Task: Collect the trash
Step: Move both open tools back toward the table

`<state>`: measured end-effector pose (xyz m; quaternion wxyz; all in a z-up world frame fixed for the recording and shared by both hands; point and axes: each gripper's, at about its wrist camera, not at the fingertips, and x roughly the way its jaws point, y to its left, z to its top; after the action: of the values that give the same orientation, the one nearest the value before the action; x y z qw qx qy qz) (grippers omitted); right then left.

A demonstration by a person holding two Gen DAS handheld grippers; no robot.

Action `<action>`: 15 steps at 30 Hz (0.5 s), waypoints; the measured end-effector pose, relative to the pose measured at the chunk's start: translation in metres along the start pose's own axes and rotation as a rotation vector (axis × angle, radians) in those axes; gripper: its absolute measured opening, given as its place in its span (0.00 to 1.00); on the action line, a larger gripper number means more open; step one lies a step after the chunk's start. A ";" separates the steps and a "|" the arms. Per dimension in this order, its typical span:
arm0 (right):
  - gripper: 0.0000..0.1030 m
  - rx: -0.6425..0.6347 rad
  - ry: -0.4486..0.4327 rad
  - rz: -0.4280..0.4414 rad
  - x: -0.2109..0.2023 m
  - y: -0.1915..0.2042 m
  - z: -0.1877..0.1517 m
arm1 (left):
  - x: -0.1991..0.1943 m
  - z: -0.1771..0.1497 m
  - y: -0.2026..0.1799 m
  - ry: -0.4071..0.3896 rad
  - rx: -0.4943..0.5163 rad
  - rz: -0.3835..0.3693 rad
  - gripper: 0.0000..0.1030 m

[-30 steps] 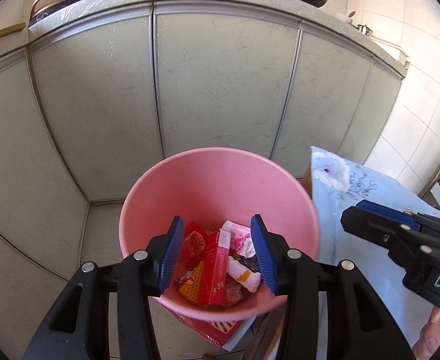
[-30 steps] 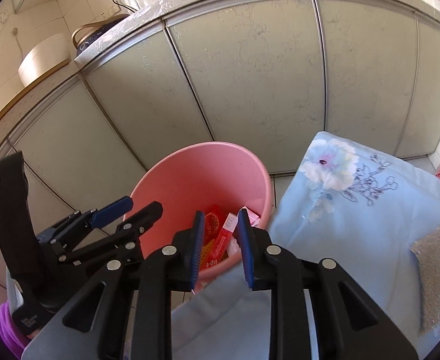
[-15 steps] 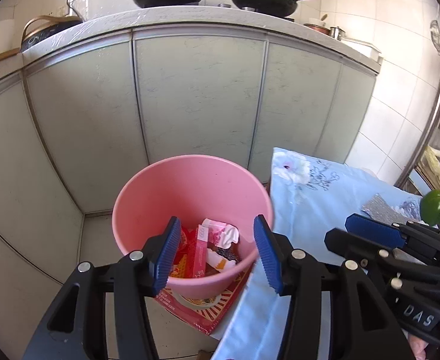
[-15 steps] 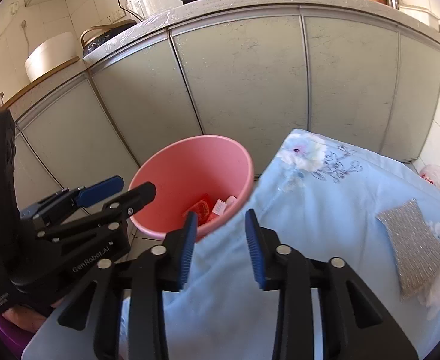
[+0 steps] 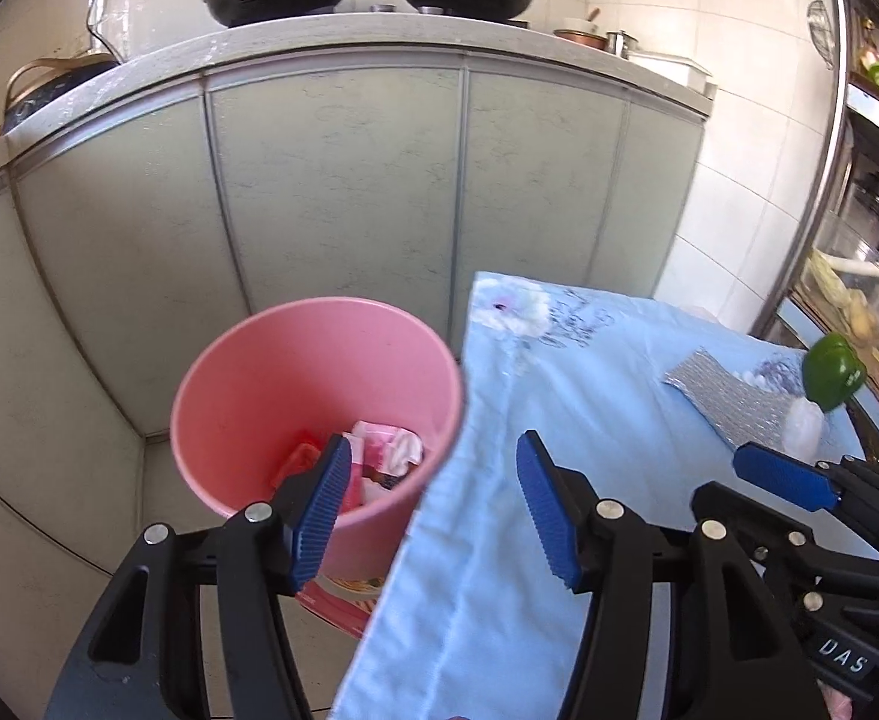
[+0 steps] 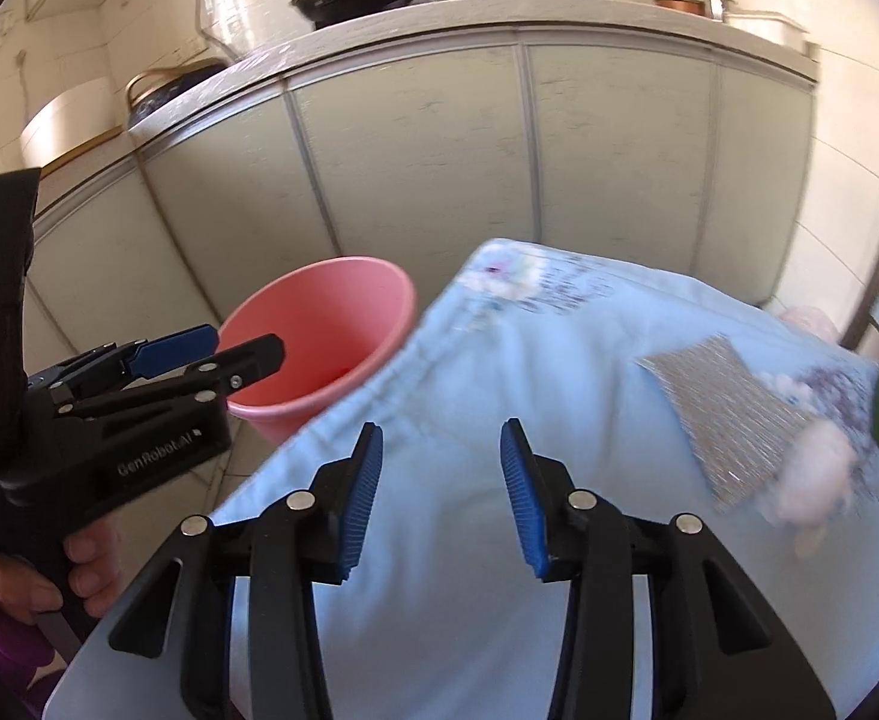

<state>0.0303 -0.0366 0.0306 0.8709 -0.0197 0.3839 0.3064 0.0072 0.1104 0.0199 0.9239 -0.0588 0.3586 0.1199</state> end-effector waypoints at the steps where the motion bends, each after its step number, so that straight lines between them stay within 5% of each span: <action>1: 0.40 0.011 -0.002 -0.015 -0.004 -0.005 -0.004 | 0.001 -0.002 -0.004 0.004 0.008 -0.012 0.55; 15: 0.40 0.288 -0.023 -0.265 -0.063 -0.124 -0.067 | 0.036 -0.012 -0.072 0.116 0.103 -0.186 0.55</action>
<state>0.0216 -0.1879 0.0010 0.9017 0.0582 0.4079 0.1314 0.0434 0.0452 -0.0116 0.9106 -0.0512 0.4100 0.0118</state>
